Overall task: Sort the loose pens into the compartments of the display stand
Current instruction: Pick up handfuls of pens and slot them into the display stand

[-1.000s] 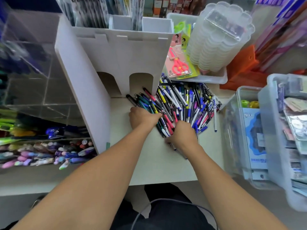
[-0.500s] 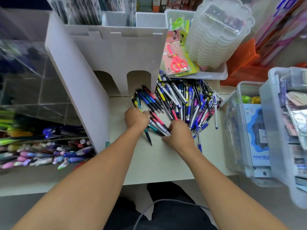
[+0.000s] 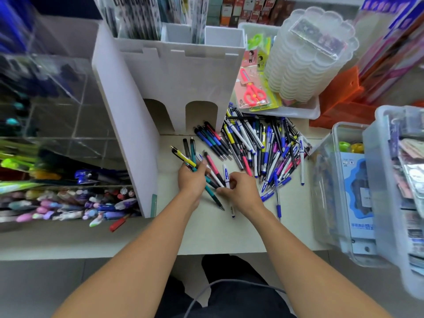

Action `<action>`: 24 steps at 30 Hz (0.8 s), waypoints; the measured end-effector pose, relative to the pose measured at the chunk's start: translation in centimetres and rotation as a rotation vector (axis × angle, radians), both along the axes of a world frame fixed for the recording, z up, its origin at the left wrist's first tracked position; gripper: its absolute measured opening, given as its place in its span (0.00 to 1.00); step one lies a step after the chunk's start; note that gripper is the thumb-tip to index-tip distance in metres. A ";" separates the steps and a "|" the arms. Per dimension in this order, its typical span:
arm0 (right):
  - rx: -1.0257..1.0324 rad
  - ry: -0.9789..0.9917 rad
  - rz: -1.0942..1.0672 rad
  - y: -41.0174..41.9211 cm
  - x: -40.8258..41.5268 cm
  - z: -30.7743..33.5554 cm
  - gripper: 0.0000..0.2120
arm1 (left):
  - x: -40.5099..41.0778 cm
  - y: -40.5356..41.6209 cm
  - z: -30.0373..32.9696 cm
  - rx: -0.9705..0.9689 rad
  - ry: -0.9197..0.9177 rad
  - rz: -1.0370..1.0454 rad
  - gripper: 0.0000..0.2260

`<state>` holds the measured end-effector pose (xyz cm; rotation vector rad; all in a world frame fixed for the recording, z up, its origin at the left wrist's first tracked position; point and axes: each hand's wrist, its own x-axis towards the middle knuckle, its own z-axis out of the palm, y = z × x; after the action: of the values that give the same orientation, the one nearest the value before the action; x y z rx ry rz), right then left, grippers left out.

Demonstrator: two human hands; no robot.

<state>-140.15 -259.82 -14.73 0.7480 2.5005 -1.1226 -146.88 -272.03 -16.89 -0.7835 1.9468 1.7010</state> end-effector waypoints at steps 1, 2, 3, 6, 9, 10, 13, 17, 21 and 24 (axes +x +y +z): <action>0.002 0.000 0.003 -0.2 -0.1 0.0 0.24 | 0.3 0.0 0.1 0.026 -0.004 0.007 0.09; 0.014 -0.010 0.014 -0.4 -0.1 0.0 0.24 | 0.6 -0.1 0.1 0.049 -0.026 0.020 0.09; 0.028 -0.020 0.027 -0.5 -0.1 0.0 0.23 | 0.7 -0.3 0.1 0.071 -0.050 0.032 0.09; 0.011 -0.022 0.039 -0.6 -0.1 0.0 0.24 | 0.5 -0.9 -0.2 0.069 -0.039 0.024 0.10; -0.002 -0.010 0.053 -1.1 -0.3 -0.3 0.23 | 0.4 -1.2 -0.1 -0.022 0.002 0.001 0.08; -0.003 -0.003 0.056 -1.4 -0.3 -0.5 0.23 | 0.3 -1.4 -0.1 -0.043 0.005 0.000 0.08; 0.000 0.030 0.019 -1.9 -0.1 -0.8 0.24 | 0.0 -1.8 0.1 -0.040 -0.001 -0.005 0.07; -0.015 0.061 0.000 -2.2 -0.1 -1.5 0.21 | -0.3 -1.7 0.3 -0.108 0.025 -0.034 0.07; -0.050 0.121 0.007 -2.2 -0.2 -2.1 0.16 | 0.1 -0.6 0.7 -0.262 0.100 -0.094 0.13; -0.184 0.145 -0.010 -2.7 -0.2 -2.4 0.09 | 0.2 -0.5 0.7 -0.300 0.121 -0.115 0.14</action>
<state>-140.32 -262.50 -17.14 0.6507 2.4652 -1.4350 -146.67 -272.54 -16.14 -0.6674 2.3187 1.4378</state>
